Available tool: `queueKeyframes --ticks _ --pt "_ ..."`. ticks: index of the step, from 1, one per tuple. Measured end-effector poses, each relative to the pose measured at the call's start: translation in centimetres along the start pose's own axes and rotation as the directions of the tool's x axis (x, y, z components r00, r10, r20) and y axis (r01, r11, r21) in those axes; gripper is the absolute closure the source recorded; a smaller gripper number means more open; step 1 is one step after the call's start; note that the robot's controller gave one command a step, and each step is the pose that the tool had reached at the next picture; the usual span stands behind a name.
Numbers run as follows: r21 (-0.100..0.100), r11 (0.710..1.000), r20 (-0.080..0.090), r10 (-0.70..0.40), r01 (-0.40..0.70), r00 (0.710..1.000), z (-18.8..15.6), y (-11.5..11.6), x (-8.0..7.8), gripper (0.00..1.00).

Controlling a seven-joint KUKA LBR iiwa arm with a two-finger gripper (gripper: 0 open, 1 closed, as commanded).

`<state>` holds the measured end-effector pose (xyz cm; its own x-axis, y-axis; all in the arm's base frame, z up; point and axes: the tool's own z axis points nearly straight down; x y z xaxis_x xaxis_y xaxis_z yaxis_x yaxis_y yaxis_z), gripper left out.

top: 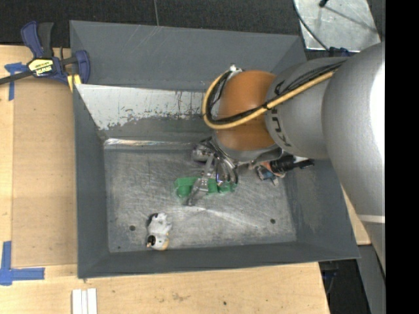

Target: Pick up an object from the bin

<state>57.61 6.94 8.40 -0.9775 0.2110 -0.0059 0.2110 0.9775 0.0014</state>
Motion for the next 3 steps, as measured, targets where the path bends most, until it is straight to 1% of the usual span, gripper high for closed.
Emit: queueKeyframes --ticks 1,3 --pt "-0.006 1.000 0.027 -0.020 0.020 0.999 0.81 1.01 -0.99 1.00" --pt "-0.001 1.000 0.006 -0.024 0.024 1.000 0.51 1.15 -0.57 1.00"
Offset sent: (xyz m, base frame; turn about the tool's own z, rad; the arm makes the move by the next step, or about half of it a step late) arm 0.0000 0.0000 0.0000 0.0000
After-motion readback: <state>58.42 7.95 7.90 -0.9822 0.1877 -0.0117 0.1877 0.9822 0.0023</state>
